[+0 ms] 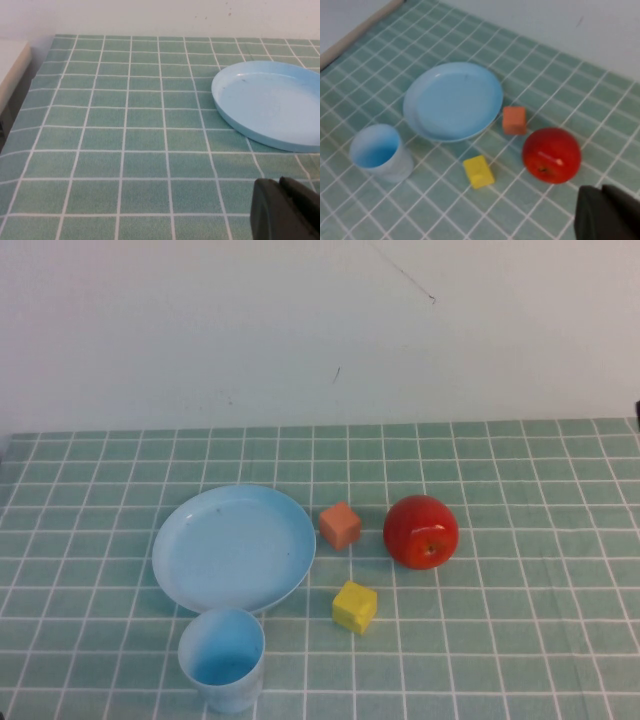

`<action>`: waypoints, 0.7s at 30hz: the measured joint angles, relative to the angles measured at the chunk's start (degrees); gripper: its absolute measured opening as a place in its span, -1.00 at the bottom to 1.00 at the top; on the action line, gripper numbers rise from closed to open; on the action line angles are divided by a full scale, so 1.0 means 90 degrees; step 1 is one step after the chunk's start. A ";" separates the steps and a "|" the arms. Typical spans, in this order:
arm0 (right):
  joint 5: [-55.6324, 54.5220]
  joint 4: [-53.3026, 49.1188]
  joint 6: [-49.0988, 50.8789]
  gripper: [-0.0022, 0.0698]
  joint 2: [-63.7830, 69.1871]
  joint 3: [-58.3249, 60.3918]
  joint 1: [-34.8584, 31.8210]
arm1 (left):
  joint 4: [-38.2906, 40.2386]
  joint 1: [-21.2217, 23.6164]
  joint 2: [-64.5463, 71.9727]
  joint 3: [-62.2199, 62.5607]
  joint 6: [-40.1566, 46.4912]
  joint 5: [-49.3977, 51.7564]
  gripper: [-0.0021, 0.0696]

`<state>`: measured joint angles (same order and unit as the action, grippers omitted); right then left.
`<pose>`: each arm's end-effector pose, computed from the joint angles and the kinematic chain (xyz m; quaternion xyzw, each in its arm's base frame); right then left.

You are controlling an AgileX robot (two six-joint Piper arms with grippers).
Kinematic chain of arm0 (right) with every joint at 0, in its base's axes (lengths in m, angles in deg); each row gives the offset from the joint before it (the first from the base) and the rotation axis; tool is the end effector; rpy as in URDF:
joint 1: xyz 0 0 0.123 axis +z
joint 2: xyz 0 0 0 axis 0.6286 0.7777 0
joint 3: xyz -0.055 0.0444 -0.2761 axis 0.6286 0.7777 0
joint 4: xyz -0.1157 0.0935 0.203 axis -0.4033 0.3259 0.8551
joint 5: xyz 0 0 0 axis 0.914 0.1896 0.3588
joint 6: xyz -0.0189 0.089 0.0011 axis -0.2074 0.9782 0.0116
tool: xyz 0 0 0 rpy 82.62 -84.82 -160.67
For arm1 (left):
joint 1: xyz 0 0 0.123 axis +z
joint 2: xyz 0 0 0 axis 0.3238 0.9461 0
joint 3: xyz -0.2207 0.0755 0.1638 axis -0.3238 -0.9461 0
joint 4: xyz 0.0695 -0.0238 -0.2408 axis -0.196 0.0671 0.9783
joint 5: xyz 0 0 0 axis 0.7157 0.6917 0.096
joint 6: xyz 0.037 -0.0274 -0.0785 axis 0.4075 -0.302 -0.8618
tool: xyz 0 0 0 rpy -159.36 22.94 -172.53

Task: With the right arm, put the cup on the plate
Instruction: Pick up the cup from the table

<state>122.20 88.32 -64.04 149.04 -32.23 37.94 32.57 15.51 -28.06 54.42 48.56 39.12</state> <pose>0.2219 0.0493 0.3872 -0.2629 0.8403 0.2087 0.4257 0.0529 -0.0059 0.1751 -0.0149 0.7944 -0.0656 0.6037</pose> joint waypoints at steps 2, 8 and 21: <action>0.0307 0.0040 -0.0009 -0.95 0.0573 -0.0299 0.0184 | 0.0000 0.0000 0.0000 0.0000 0.0000 0.0000 -0.95; 0.0100 -0.0097 0.0279 -0.95 0.1653 -0.0998 0.1463 | 0.0000 0.0000 0.0000 0.0000 0.0000 0.0000 -0.95; -0.0234 -0.2523 0.2264 -0.95 0.4152 -0.2856 0.4281 | 0.0000 0.0000 0.0000 0.0000 0.0000 0.0000 -0.95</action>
<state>120.10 65.61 -43.66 186.41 -57.94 76.46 32.57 15.51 -28.06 54.42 48.56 39.12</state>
